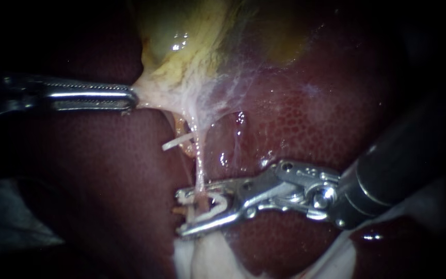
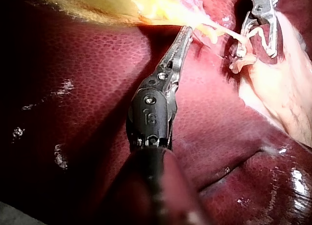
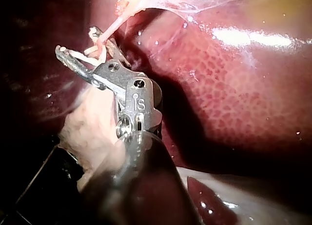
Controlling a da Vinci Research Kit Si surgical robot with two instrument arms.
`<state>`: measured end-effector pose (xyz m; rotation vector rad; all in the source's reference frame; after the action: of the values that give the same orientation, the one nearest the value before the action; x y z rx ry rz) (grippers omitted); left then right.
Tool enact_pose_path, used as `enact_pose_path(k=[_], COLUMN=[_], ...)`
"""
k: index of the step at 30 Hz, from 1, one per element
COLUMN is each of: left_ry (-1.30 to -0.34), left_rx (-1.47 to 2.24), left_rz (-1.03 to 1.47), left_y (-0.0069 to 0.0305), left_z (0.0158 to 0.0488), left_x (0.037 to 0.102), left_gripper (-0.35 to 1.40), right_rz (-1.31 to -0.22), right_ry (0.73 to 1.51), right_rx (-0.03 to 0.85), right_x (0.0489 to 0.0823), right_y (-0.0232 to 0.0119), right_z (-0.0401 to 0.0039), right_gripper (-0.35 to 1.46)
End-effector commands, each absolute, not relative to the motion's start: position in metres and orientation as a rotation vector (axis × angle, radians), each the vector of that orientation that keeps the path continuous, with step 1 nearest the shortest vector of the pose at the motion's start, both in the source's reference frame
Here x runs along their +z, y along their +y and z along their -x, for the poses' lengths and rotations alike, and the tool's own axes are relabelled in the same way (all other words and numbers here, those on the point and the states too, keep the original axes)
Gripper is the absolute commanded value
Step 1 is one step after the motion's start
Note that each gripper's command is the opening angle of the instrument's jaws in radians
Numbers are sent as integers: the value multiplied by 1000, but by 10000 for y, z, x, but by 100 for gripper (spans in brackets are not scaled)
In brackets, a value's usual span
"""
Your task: Clipping first clip right tube
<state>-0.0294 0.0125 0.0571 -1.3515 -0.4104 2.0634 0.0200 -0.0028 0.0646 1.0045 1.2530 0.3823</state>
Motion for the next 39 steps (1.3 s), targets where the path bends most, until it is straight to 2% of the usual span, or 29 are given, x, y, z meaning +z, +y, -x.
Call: enact_pose_path(k=[1,5,9,23,26,39], left_ry=[-411,-411,-411,-411,-411,-410], left_rx=[2063,2063,2063,2063,2063,2063], left_rz=[1352,1352,1352,1352,1352,1352], left_y=[125,125,125,126,126,127], left_z=[294,294,294,295,295,297], left_x=[571,571,572,573,573,573], left_gripper=[-35,-35,-35,-35,-35,-35], right_rz=[-1005,-1005,-1014,-1071,-1085,-1075], right_ry=[1252,1252,1247,1212,1203,1189], right_rx=[381,381,390,455,483,483], right_x=[646,646,646,647,649,654], right_y=[-28,-28,-28,-23,-21,-22], right_z=[-200,-199,-196,-185,-180,-178], right_gripper=[44,41,31,-35,-35,-35])
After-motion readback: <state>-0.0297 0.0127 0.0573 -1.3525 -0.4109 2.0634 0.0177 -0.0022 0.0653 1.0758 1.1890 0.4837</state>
